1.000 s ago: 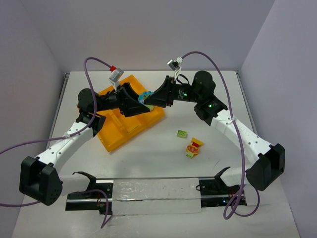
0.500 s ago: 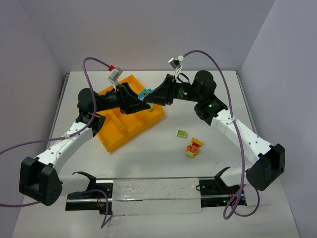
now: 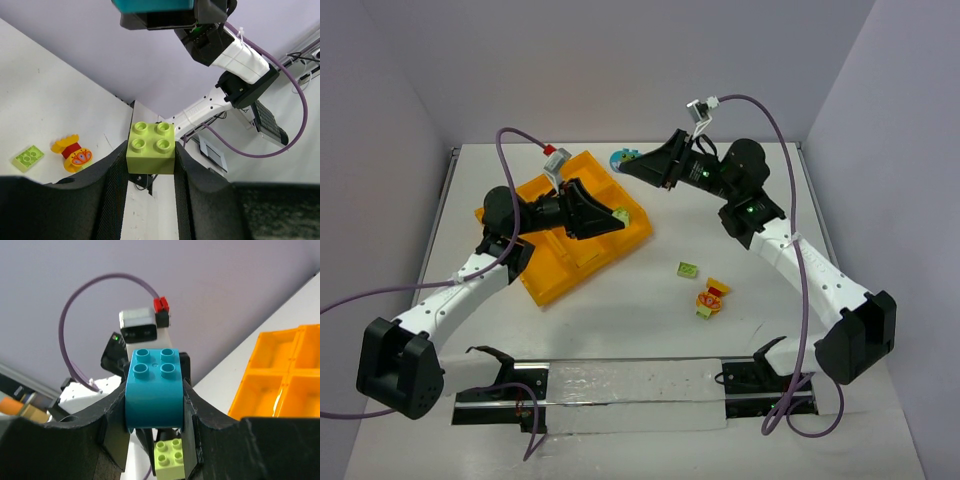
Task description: Sort the legos into containers by color
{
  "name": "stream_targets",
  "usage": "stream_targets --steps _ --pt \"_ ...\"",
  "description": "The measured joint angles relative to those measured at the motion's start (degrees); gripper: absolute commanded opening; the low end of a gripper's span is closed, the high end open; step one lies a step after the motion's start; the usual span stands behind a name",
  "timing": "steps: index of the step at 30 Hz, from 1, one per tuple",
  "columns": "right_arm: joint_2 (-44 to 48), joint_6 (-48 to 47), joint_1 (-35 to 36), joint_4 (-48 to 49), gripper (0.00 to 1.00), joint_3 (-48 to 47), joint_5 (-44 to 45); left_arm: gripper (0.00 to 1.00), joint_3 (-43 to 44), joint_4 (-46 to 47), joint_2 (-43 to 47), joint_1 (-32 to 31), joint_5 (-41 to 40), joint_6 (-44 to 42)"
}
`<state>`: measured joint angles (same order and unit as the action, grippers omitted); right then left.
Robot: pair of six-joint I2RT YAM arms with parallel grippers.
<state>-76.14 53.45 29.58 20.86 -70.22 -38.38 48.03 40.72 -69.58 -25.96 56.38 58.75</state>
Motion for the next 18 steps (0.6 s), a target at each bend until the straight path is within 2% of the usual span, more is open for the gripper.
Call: stream_targets --steps 5,8,13,18 --pt "0.04 -0.09 -0.64 -0.07 0.00 -0.15 3.08 0.00 0.02 -1.99 -0.09 0.00 -0.12 -1.43" --pt "1.28 -4.03 -1.13 -5.98 0.00 -0.31 8.78 0.00 2.45 -12.84 -0.65 -0.12 -3.29 -6.89" --pt "8.11 -12.28 -2.75 -18.12 0.00 1.48 24.40 0.00 13.97 -32.34 -7.30 -0.20 -15.98 -16.23" --pt "17.03 -16.53 -3.62 -23.12 0.00 5.12 35.31 0.00 21.90 -42.82 -16.46 -0.26 -29.19 -19.80"
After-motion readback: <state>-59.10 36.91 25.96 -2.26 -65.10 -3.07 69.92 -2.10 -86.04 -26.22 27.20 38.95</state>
